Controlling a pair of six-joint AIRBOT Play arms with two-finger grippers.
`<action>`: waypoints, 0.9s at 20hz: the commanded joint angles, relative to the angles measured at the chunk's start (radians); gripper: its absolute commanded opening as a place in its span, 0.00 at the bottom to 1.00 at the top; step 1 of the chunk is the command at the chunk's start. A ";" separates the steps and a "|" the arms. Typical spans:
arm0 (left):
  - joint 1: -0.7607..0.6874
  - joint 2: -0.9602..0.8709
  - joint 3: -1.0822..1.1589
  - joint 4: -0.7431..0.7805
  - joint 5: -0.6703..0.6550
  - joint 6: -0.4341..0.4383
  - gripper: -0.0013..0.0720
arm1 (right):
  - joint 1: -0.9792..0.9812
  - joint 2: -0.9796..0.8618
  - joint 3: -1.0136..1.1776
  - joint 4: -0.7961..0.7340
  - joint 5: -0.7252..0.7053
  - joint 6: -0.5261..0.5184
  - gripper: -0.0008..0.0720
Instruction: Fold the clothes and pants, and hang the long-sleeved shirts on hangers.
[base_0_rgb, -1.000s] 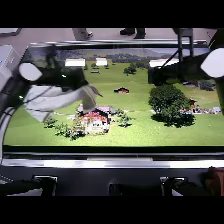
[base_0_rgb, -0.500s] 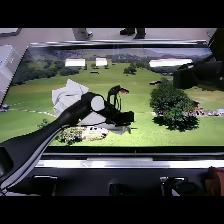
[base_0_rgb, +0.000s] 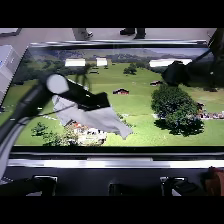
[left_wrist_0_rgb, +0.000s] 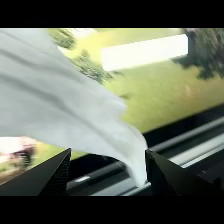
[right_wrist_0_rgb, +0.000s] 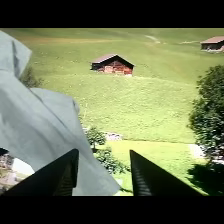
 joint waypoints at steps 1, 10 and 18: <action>0.178 0.172 0.000 0.142 -0.178 0.085 0.74 | -0.196 -0.132 0.017 0.472 0.037 -0.121 0.55; 0.351 0.297 0.000 0.266 -0.231 0.138 0.74 | -0.367 -0.420 -0.336 0.613 0.117 -0.490 0.66; 0.352 0.295 0.000 0.355 -0.230 0.138 0.74 | -0.283 -0.419 -0.705 0.618 -0.132 -0.616 0.70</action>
